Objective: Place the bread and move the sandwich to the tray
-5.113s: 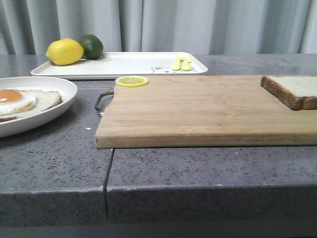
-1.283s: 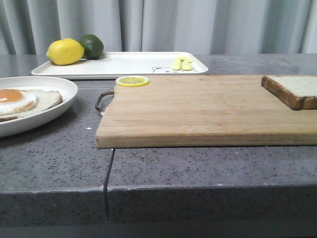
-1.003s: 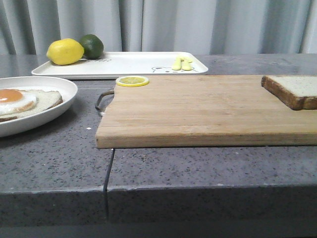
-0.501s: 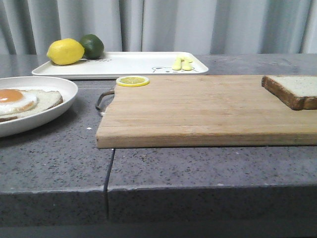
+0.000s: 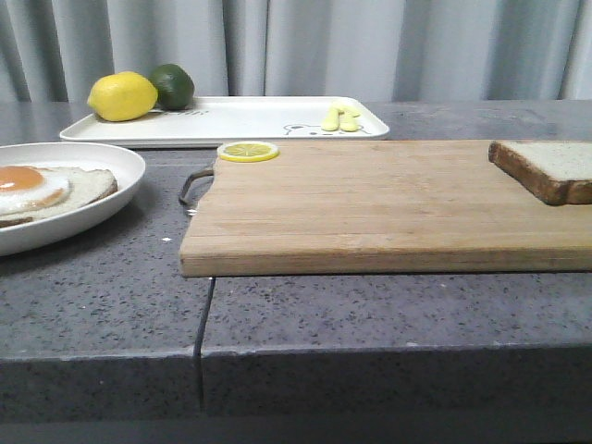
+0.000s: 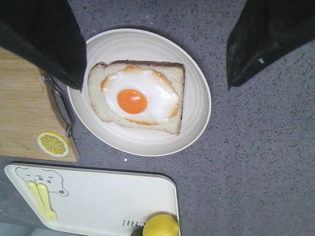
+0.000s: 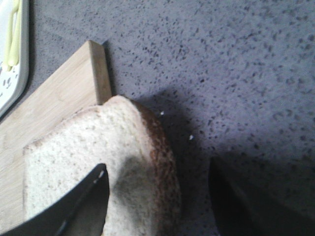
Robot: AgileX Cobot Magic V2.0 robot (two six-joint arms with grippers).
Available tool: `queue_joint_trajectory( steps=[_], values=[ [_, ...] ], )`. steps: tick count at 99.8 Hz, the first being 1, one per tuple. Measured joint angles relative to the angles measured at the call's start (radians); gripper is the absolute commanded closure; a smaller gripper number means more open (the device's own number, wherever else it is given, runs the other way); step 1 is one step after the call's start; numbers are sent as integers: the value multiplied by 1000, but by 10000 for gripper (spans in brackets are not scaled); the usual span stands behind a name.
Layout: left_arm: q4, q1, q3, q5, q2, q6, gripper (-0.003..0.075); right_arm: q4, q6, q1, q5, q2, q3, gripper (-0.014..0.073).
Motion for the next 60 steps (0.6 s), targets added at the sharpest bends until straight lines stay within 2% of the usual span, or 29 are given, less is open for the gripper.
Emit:
queue_joint_trajectory(
  steps=[60],
  values=[
    [0, 0, 0, 0, 0, 0, 176, 7, -2, 0, 87, 20, 0, 137]
  ],
)
